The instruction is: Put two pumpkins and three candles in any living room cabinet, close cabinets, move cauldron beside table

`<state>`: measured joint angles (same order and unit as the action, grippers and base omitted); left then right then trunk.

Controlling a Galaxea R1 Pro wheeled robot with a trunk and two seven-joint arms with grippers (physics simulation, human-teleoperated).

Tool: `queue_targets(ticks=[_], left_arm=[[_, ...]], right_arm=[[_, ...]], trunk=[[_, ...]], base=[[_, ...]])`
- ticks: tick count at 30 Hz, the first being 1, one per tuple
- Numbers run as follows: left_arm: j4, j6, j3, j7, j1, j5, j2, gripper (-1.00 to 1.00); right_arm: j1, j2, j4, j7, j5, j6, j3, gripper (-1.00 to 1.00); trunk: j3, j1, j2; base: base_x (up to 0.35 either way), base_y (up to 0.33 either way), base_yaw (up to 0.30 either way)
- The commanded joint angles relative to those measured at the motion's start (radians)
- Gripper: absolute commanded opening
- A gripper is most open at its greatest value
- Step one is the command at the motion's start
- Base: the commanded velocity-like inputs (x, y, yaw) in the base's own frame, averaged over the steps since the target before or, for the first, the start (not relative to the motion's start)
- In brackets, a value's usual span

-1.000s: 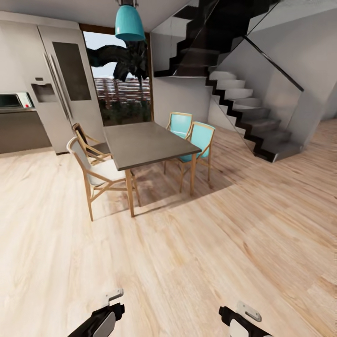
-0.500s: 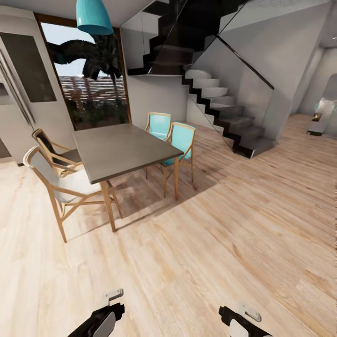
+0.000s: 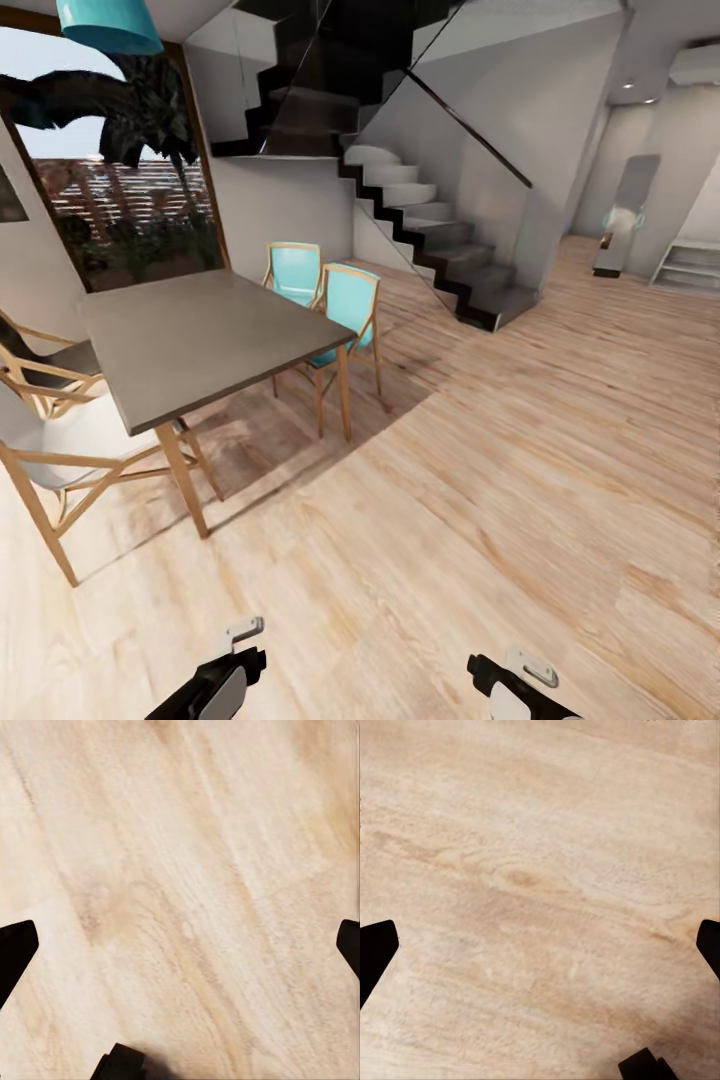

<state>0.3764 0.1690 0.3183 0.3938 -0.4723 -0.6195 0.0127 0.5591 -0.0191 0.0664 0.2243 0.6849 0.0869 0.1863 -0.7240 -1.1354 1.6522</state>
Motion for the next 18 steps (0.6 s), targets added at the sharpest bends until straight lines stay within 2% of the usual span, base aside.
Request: queue_targets(ticks=[1, 10, 18], left_arm=[[0.003, 0.004, 0.008, 0.008, 0.0, -0.006, -0.001, 1.0], [0.003, 0.004, 0.008, 0.008, 0.0, -0.005, -0.002, 1.0], [0.003, 0.004, 0.008, 0.008, 0.0, -0.005, -0.001, 1.0]], right_arm=[[0.001, 0.0, 0.0, 0.004, 0.01, 0.004, 0.009, 1.0], [0.001, 0.0, 0.0, 0.004, 0.01, 0.004, 0.009, 1.0], [0.001, -0.001, 0.0, 0.003, 0.01, 0.004, 0.009, 1.0]], trunk=[[-0.001, 0.0, 0.0], [-0.005, 0.0, 0.0], [-0.009, 0.0, 0.0]], base=[[0.317, 0.19, -0.29], [0.317, 0.182, -0.29], [0.336, 0.101, -0.29]])
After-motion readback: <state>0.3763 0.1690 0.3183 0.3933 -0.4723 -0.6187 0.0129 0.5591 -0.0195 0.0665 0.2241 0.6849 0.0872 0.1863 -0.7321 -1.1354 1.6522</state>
